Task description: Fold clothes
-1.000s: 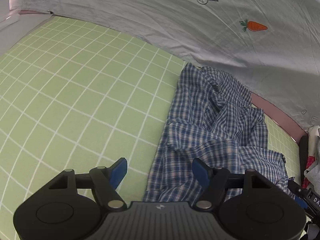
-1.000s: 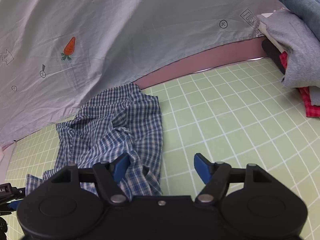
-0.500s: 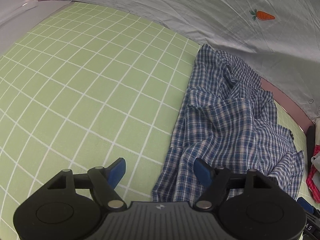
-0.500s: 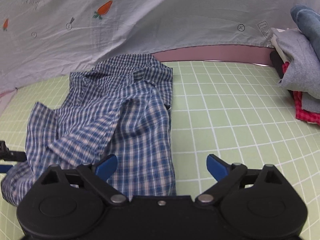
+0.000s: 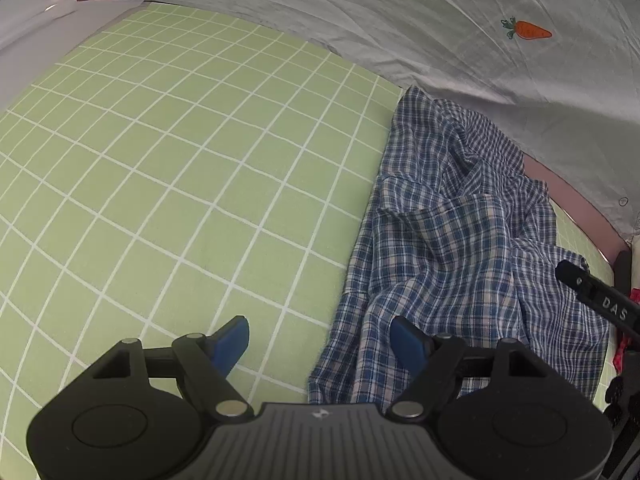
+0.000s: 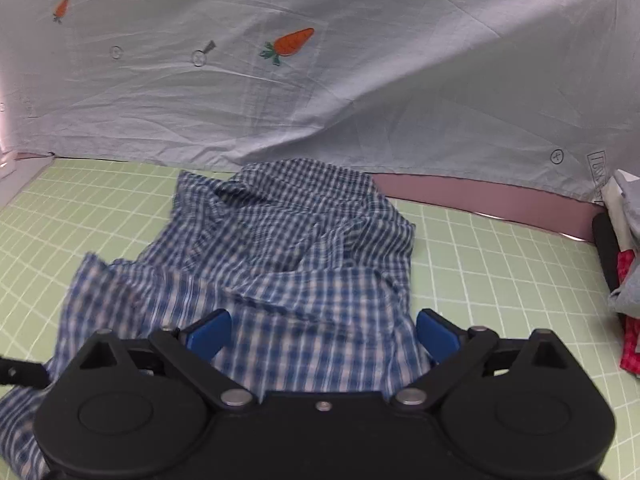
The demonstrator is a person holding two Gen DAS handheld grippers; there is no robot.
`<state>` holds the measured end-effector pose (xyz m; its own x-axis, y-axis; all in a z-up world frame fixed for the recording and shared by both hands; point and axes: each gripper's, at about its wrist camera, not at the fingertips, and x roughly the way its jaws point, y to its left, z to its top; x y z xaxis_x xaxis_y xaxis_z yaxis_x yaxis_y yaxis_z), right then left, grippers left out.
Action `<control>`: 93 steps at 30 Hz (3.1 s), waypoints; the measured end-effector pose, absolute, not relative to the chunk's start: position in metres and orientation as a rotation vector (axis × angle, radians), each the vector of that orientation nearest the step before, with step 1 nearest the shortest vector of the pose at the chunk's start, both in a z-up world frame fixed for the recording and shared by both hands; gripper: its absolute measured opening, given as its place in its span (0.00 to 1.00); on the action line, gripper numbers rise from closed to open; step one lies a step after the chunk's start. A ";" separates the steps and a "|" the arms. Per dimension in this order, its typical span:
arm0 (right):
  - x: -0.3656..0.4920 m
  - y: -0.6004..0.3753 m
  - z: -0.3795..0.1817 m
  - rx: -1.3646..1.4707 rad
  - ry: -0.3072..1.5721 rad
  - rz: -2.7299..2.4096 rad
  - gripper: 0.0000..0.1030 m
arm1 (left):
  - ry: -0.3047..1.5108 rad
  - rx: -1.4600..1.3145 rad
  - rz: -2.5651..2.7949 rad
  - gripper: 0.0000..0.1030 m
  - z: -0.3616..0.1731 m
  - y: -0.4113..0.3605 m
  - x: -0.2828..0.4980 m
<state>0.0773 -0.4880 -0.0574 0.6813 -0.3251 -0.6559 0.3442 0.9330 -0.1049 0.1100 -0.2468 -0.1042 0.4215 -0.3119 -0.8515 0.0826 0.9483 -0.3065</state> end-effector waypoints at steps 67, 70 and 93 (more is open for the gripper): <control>-0.033 -0.518 -0.105 0.423 1.008 -0.225 0.31 | 1.169 -0.227 -0.426 0.27 -0.131 -0.280 0.052; -0.032 -0.522 -0.107 0.471 1.010 -0.188 0.13 | 1.163 -0.261 -0.416 0.12 -0.133 -0.277 0.050; -0.195 -0.492 -0.070 0.766 1.085 -0.049 0.06 | 1.424 -0.543 -0.423 0.04 -0.097 -0.197 -0.064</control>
<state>-0.1952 -0.4922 -0.0700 0.4921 0.3223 -0.8087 0.3936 0.7462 0.5369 -0.0640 -0.1968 -0.0967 0.1087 -0.5795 -0.8077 -0.0450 0.8088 -0.5864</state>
